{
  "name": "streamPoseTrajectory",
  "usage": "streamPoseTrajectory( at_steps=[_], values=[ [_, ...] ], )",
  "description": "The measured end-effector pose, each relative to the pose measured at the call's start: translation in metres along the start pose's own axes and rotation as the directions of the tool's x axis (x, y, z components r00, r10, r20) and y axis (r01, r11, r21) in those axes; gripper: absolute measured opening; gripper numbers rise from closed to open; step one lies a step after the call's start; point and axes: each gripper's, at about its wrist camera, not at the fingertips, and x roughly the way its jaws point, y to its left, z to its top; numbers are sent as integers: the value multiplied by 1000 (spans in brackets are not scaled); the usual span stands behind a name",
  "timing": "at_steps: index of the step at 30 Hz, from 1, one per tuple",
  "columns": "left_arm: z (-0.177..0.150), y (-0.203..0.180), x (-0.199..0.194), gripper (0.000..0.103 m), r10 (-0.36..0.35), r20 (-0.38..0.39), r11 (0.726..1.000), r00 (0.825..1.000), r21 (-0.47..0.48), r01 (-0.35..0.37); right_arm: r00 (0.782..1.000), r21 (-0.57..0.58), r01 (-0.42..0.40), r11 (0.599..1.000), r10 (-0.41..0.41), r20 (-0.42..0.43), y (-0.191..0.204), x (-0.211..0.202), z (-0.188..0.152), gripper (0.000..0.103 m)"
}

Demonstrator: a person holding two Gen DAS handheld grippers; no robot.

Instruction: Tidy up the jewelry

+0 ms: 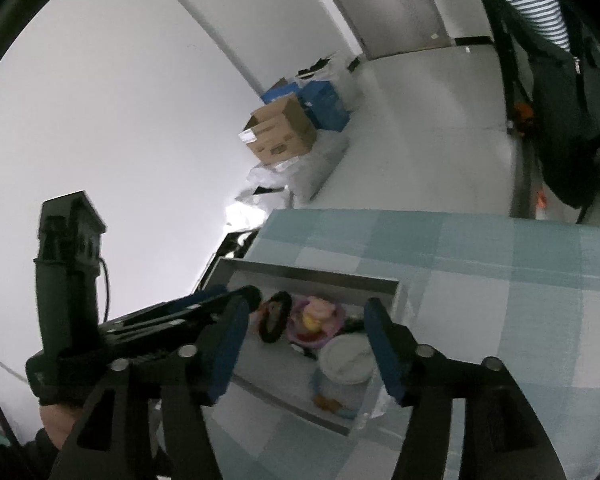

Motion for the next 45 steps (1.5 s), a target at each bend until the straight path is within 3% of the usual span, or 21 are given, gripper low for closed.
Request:
streamPoseTrajectory(
  at_steps=[4,14,16,19,24,31,36,39,45],
  values=[
    [0,-1,-5,60,30,18,999,999,11,-31,998,16,48,999,-49,28,-8,-6,-2,74],
    [-3,0,-25,61,93,111,995,989,17,-95,995,-27,71,997,-68,76,3,-17,-11,84],
    [-5,0,-29,62,104,128,994,986,18,-107,993,-53,74,996,-69,93,8,-21,-14,85],
    [-9,-1,-33,72,121,151,992,981,23,-126,992,-89,71,993,-61,113,15,-27,-19,85],
    [-16,-5,-41,73,128,184,989,974,47,-139,989,-109,82,991,-67,133,21,-35,-26,86],
    [-31,-14,-50,73,145,226,982,963,85,-167,980,-135,95,986,-69,186,29,-50,-35,97],
    [-38,-21,-56,74,157,271,972,950,129,-197,980,-153,84,985,-54,192,35,-52,-43,98],
    [-41,-20,-58,80,149,271,973,951,132,-190,978,-158,100,982,-68,198,36,-52,-47,98],
    [-46,-21,-59,81,155,278,970,948,140,-200,976,-134,99,986,-70,208,32,-57,-51,98]
  ],
)
